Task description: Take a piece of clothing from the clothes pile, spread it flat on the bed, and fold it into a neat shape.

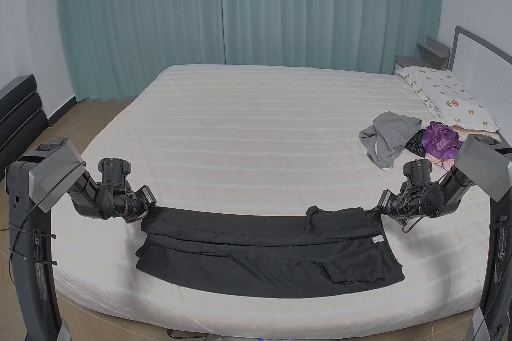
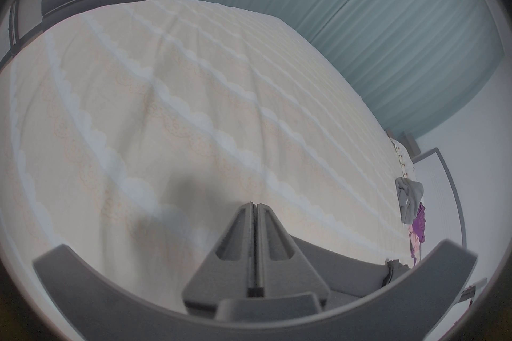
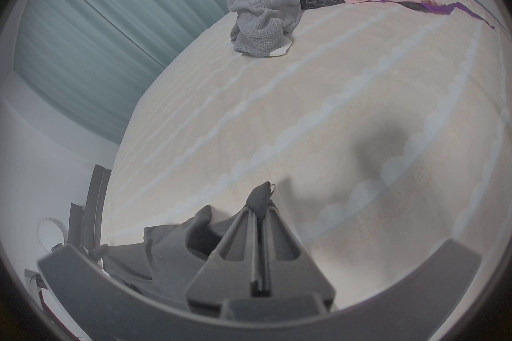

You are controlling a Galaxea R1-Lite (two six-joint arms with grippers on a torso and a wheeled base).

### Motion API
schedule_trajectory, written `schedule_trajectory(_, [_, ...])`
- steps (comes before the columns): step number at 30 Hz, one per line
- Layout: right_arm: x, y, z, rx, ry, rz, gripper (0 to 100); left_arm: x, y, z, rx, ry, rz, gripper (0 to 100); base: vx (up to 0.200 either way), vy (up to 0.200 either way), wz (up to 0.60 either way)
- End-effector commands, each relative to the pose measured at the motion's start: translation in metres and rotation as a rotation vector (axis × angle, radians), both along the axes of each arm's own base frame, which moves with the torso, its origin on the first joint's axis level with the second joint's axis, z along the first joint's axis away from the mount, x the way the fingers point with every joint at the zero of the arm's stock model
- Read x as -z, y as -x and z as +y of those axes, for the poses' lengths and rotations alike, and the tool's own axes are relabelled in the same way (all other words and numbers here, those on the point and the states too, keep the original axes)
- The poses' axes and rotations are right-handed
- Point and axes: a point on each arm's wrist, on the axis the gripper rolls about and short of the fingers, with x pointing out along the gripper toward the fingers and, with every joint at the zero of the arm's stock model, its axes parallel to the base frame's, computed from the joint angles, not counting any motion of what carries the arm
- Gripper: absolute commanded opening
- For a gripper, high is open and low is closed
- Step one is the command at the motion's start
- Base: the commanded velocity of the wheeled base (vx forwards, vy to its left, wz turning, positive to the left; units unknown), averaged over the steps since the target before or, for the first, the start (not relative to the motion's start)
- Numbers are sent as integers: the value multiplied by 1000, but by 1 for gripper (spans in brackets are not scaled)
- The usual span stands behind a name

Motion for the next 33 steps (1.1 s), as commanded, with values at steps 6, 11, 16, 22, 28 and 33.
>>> schedule_trajectory(6, [0, 1, -2, 2, 2, 0, 0, -2, -2, 6, -21, 4, -9, 100, 0, 0, 0])
schedule_trajectory(11, [-1, 3, 0, 1, -3, 3, 100, -1, -2, 6, -23, 7, -4, 100, 0, 0, 0])
schedule_trajectory(16, [-17, 12, -4, -2, -21, -13, 100, -9, 1, 7, -56, 41, -8, 100, 0, 0, 0])
schedule_trajectory(22, [-45, 41, -6, 20, -112, -49, 100, -37, 26, 17, -89, 106, -10, 100, 0, 0, 0])
schedule_trajectory(28, [-53, 80, -5, 68, -171, -54, 100, -59, 72, 21, -74, 187, 25, 100, 0, 0, 0])
schedule_trajectory(33, [-52, 99, -4, 88, -194, -46, 100, -59, 93, 17, -93, 207, 26, 100, 0, 0, 0])
